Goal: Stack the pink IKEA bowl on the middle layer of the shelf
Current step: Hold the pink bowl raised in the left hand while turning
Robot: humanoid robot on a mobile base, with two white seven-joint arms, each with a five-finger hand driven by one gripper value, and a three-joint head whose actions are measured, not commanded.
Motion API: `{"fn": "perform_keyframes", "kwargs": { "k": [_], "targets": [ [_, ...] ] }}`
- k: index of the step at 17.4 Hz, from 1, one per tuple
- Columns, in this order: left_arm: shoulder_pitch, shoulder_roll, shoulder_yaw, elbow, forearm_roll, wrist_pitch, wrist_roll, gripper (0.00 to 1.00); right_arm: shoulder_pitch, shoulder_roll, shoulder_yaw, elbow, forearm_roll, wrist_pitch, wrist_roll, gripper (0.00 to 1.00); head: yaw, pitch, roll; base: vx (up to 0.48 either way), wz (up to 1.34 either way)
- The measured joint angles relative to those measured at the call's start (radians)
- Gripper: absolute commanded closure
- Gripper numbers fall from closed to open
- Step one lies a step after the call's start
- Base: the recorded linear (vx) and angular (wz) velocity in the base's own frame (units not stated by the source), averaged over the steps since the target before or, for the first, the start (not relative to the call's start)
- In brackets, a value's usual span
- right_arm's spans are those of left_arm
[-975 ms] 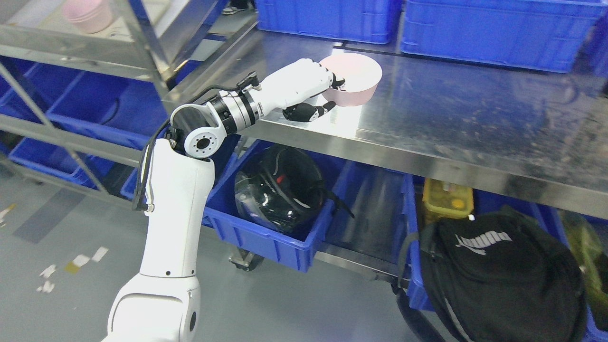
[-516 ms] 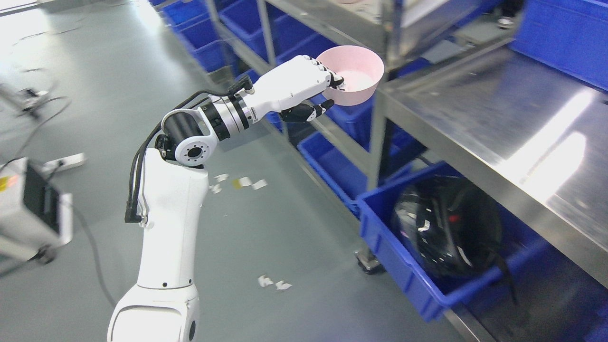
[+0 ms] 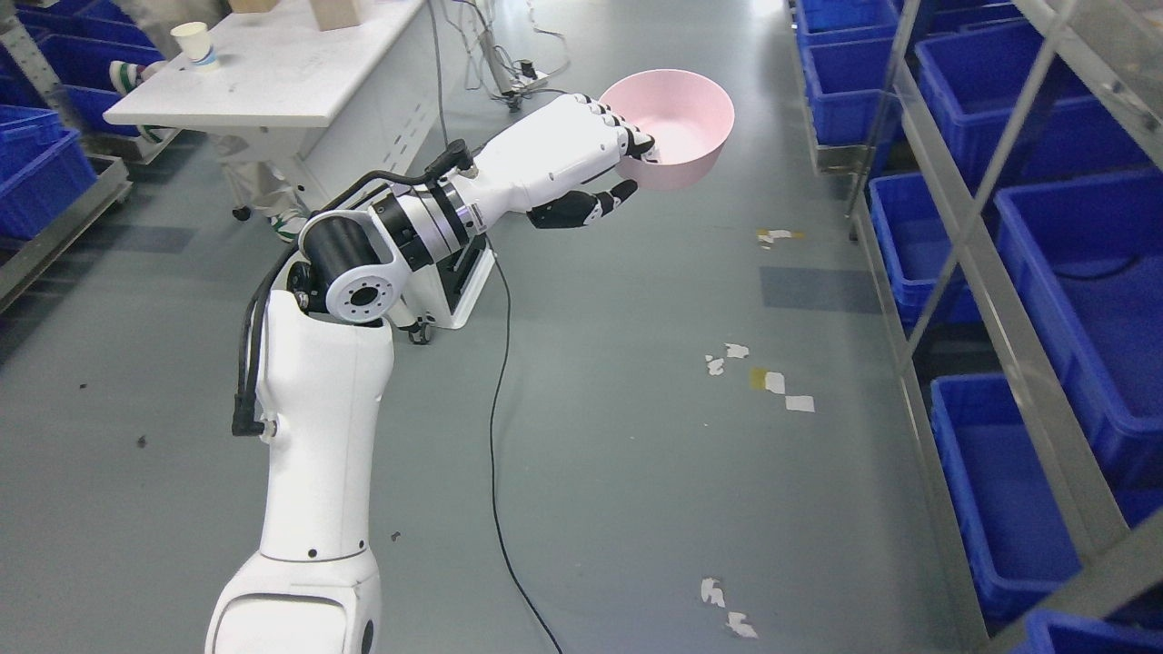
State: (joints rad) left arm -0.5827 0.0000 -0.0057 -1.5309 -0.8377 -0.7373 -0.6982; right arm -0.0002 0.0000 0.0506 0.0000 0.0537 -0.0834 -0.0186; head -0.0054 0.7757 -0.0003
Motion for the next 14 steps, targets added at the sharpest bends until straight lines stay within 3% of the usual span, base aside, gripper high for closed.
{"fn": "perform_keyframes", "kwargs": {
  "k": [14],
  "targets": [
    [0.027, 0.000, 0.005, -0.030, 0.001, 0.009, 0.000, 0.98, 0.000, 0.000, 0.000, 0.000, 0.000, 0.000, -0.008, 0.00, 0.0000, 0.000, 0.000, 0.368, 0.01]
  ]
}}
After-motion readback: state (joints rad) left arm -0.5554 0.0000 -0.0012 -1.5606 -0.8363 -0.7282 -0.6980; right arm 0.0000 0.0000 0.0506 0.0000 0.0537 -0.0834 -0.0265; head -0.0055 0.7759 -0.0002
